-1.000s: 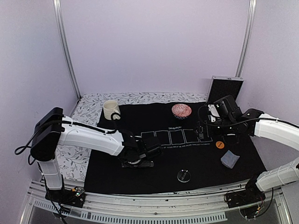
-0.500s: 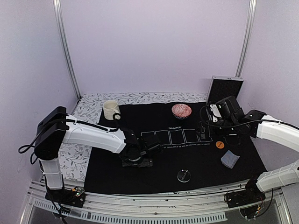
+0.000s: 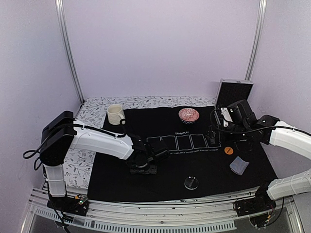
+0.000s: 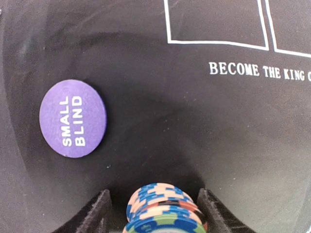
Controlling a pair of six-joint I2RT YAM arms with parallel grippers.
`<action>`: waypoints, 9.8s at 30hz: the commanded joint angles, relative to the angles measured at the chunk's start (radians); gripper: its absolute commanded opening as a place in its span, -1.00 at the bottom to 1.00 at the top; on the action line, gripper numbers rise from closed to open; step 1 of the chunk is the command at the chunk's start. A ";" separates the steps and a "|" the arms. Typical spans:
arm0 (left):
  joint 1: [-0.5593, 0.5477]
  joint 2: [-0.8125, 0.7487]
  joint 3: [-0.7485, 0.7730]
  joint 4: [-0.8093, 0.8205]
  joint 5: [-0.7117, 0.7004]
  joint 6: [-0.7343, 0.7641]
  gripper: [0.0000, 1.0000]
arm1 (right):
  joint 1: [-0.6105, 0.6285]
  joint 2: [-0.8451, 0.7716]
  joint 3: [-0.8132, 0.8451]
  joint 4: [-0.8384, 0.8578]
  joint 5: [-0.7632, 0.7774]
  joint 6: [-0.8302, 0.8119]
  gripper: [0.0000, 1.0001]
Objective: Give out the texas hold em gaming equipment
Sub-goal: Adjust the poker chips pile in the small blind area, then pick up the pile of poker chips from the chip case.
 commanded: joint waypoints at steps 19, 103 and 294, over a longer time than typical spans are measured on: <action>0.018 -0.001 -0.021 -0.002 0.009 0.029 -0.82 | -0.002 -0.007 -0.009 0.006 0.039 -0.004 0.98; 0.652 -0.504 -0.233 0.383 0.297 1.202 0.96 | -0.932 0.936 0.678 0.021 -0.405 -2.105 0.76; 0.663 -0.390 -0.193 0.289 0.339 1.204 0.95 | -0.865 1.044 0.557 0.116 -0.192 -2.143 0.24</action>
